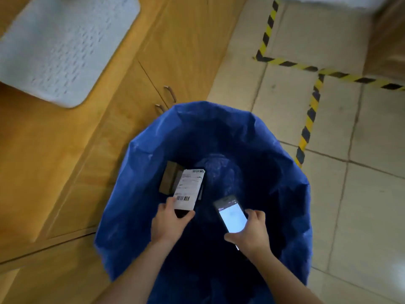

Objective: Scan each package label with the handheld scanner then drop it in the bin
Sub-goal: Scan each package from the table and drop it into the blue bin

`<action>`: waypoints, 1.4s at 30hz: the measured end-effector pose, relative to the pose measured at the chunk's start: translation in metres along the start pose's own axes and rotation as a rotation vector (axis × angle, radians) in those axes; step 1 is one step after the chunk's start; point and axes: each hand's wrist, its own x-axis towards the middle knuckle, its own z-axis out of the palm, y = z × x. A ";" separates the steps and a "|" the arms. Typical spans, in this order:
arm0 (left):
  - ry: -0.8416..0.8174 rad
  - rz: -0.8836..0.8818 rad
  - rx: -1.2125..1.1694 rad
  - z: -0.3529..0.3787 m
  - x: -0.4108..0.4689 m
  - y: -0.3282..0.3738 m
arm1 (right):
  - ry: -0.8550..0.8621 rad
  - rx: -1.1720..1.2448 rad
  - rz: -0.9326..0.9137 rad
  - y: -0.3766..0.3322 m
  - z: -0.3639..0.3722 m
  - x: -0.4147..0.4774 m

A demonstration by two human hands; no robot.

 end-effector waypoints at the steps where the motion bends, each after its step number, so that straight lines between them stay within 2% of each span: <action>1: -0.005 -0.012 0.001 0.017 0.016 -0.001 | -0.006 -0.004 0.011 0.007 0.011 0.017; 14: -0.032 -0.074 0.155 0.216 0.185 -0.064 | -0.048 -0.078 0.049 0.091 0.143 0.194; 19: -0.047 -0.074 0.189 0.259 0.224 -0.084 | -0.046 -0.116 0.032 0.104 0.172 0.232; 23: -0.165 -0.090 0.103 0.271 0.247 -0.088 | -0.055 -0.140 0.029 0.110 0.181 0.242; 26: -0.276 -0.088 0.166 0.260 0.248 -0.086 | -0.047 -0.135 0.023 0.107 0.174 0.234; 31: -0.342 -0.017 0.300 0.208 0.212 -0.070 | -0.036 -0.099 0.012 0.082 0.143 0.192; 37: -0.294 0.140 0.412 0.108 0.148 -0.039 | 0.037 -0.042 -0.056 0.031 0.085 0.102; 42: -0.225 0.328 0.372 0.011 0.080 -0.004 | 0.206 0.107 -0.066 -0.005 0.032 -0.003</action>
